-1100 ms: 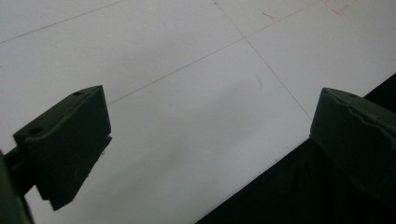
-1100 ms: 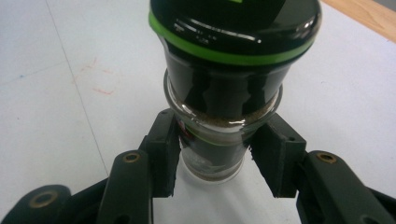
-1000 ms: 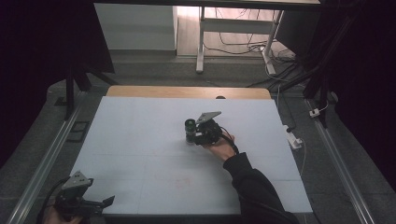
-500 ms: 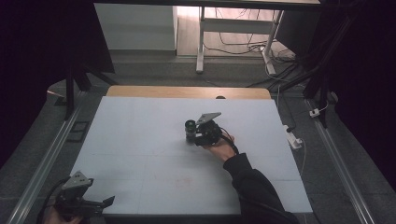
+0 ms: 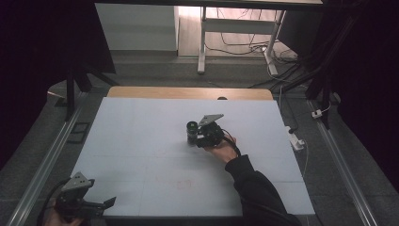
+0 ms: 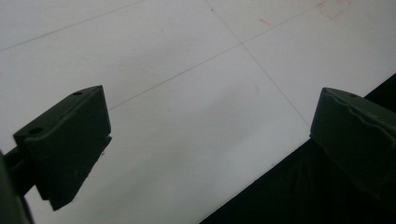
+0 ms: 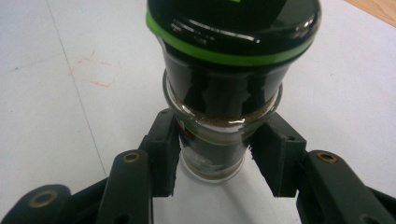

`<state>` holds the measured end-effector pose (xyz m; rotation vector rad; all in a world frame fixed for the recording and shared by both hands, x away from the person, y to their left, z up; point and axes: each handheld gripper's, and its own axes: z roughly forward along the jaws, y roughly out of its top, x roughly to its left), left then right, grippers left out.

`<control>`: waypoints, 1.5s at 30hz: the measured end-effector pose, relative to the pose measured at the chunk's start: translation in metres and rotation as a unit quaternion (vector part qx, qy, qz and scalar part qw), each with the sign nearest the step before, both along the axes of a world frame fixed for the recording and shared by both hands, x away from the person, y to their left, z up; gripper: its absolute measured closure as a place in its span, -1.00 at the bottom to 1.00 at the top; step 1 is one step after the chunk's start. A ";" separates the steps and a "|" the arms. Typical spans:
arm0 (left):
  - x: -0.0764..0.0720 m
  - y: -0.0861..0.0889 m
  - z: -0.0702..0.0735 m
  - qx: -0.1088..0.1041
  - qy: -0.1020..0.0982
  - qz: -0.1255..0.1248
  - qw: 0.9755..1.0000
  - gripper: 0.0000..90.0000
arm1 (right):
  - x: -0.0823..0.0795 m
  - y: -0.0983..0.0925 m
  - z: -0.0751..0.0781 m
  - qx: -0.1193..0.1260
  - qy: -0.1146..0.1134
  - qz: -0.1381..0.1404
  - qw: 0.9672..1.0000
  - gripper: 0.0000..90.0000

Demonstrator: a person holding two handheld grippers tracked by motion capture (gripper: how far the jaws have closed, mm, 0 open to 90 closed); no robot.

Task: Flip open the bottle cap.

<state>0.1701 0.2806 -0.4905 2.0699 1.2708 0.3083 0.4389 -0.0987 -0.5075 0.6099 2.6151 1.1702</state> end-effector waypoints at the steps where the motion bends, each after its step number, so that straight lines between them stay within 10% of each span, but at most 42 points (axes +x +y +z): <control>1: 0.001 0.000 0.001 0.001 -0.006 -0.003 1.000 -1.00 | 0.000 0.000 0.000 0.000 0.000 0.000 1.000 0.18; 11: 0.008 0.001 0.003 -0.038 -0.002 -0.036 0.999 -1.00 | 0.000 0.000 0.000 -0.002 0.000 0.001 1.000 0.18; 45: 0.057 -0.024 0.009 -0.070 -0.037 -0.088 0.993 -1.00 | 0.001 0.000 0.001 -0.005 0.000 0.005 1.000 0.18</control>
